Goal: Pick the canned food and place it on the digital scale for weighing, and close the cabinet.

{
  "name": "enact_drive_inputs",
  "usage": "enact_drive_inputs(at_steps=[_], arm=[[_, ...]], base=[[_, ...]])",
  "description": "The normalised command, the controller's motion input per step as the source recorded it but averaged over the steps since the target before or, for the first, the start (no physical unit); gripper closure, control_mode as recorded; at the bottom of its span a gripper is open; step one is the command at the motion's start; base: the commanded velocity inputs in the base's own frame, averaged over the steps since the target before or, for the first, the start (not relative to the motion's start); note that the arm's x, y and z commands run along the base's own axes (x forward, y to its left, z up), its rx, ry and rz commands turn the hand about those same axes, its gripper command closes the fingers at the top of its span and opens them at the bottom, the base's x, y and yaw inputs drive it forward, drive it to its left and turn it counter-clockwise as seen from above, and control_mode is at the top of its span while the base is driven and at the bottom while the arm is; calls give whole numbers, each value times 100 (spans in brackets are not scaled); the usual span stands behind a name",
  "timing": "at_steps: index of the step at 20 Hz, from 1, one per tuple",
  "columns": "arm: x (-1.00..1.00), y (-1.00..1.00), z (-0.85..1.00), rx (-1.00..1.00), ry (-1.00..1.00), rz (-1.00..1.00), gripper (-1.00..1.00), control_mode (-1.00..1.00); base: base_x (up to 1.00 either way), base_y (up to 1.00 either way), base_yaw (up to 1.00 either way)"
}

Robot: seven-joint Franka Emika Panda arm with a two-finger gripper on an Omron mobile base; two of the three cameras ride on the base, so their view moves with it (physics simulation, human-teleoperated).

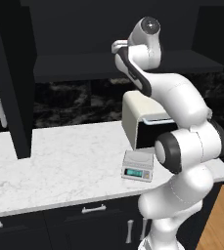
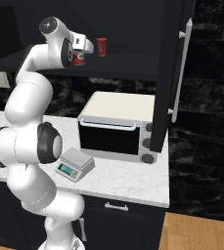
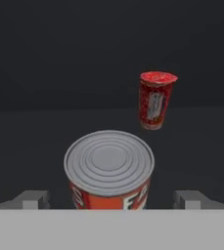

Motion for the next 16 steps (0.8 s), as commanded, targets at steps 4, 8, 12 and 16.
enact_drive_inputs(at_steps=[4, 8, 12, 16], arm=[[16, 0, -8, 0, 0, 0, -100, -100], [18, 0, -7, 0, 0, 0, -100, -100], [18, 0, -9, 0, 0, 0, 100, -100], [2, 0, -1, 0, 0, 0, 100, -100]], base=[[0, 0, 0], [0, 0, 0], [0, 0, 0], [0, 0, 0]])
